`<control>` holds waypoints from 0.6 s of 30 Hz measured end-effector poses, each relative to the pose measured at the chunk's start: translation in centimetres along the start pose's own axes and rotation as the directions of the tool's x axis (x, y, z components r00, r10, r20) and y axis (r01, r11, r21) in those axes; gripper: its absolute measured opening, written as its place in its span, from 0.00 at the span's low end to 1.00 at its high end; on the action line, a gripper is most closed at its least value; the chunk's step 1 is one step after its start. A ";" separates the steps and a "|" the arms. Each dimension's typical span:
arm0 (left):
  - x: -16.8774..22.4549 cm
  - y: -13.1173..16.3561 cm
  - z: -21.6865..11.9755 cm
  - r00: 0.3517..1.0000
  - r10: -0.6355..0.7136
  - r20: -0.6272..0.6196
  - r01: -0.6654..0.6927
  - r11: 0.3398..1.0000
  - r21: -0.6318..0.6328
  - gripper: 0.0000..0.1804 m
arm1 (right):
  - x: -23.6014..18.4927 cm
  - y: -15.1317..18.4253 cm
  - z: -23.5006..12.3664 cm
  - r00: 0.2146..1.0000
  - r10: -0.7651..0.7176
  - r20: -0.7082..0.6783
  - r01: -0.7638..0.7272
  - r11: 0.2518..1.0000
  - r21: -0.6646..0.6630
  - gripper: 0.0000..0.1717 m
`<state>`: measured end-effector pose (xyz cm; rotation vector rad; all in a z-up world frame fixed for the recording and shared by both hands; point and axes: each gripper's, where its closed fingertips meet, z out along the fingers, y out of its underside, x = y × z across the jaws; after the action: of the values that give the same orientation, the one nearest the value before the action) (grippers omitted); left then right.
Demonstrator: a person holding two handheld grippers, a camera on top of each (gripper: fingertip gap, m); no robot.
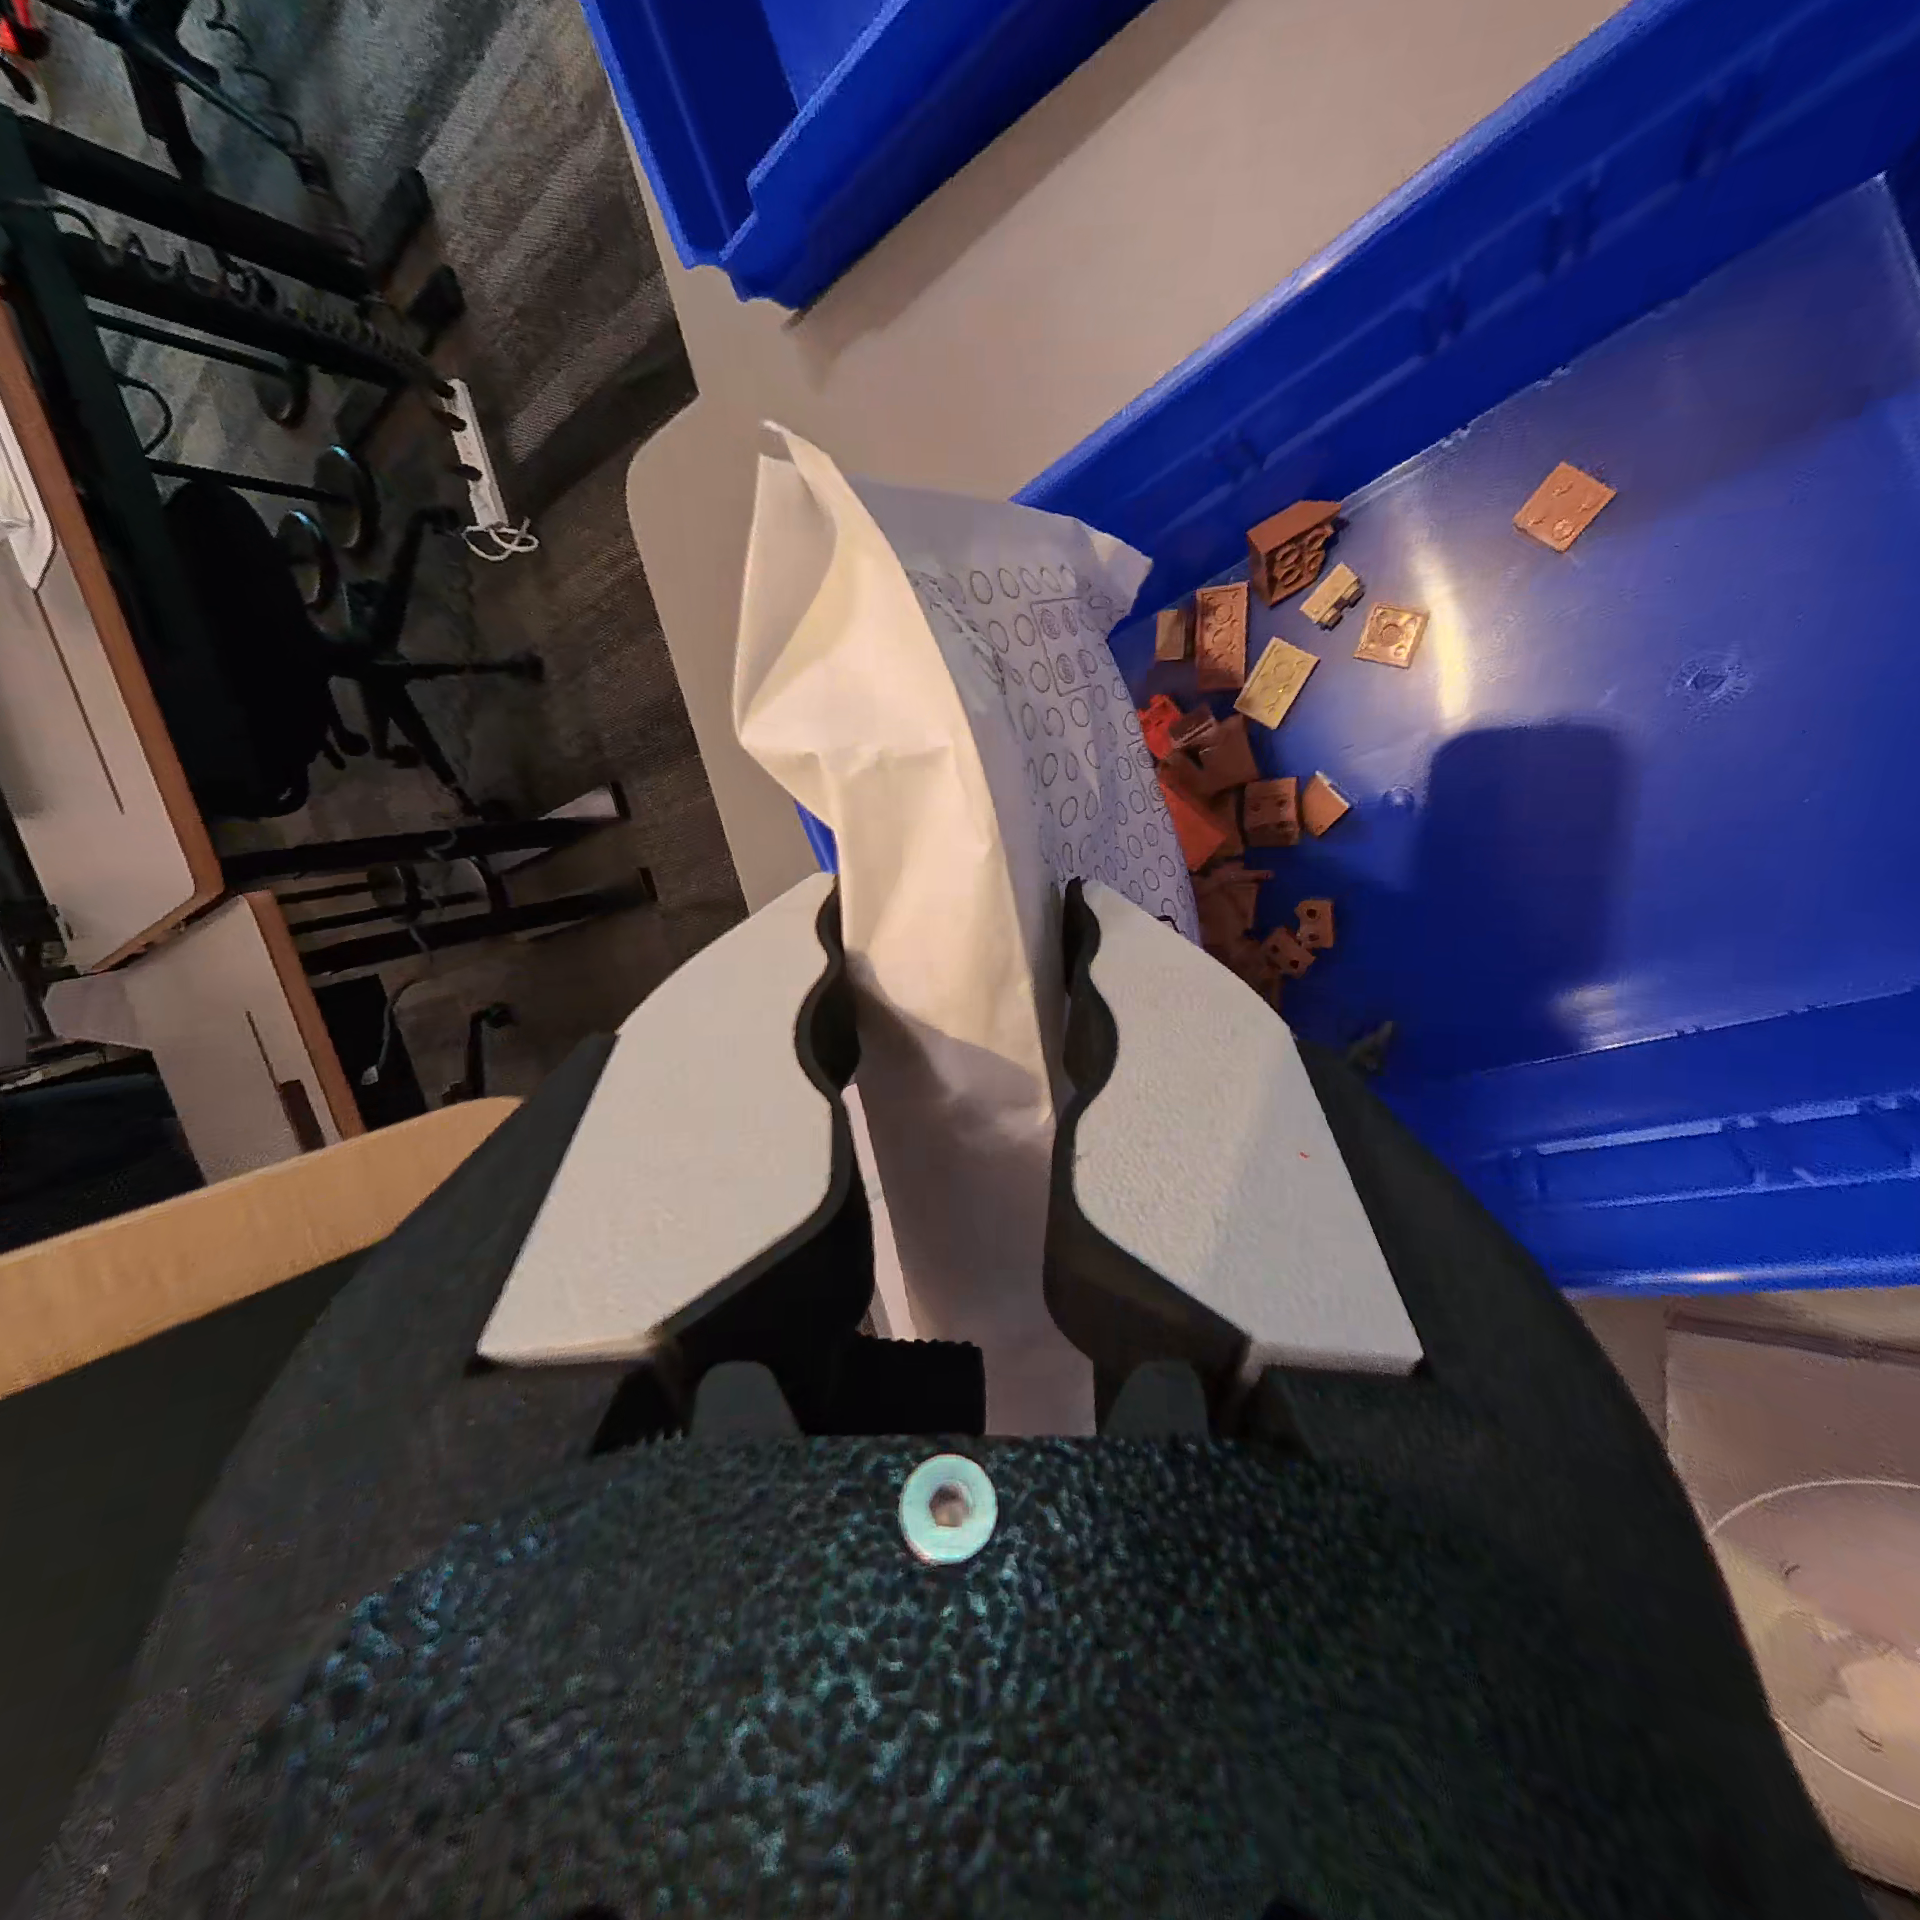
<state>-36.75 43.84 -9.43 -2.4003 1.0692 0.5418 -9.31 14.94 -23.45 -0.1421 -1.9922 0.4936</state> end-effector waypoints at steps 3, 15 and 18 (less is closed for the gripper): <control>0.0 -0.7 -0.2 1.000 0.006 0.006 -0.007 1.000 0.003 0.21 | 0.2 0.3 0.1 1.000 0.013 -0.010 -0.013 1.000 -0.015 0.08; 1.0 -0.6 -1.6 0.999 -0.025 0.031 0.023 0.999 0.044 0.21 | 2.2 2.1 0.1 0.986 0.133 -0.102 -0.142 0.986 -0.092 0.08; 1.5 -0.6 -2.1 0.999 -0.031 0.029 0.029 0.998 0.063 0.21 | 3.1 2.8 0.0 0.972 0.186 -0.145 -0.203 0.973 -0.111 0.07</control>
<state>-34.97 42.19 -8.36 -2.3431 1.0203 0.5248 -11.05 18.41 -22.01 -0.4424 -1.8860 0.4705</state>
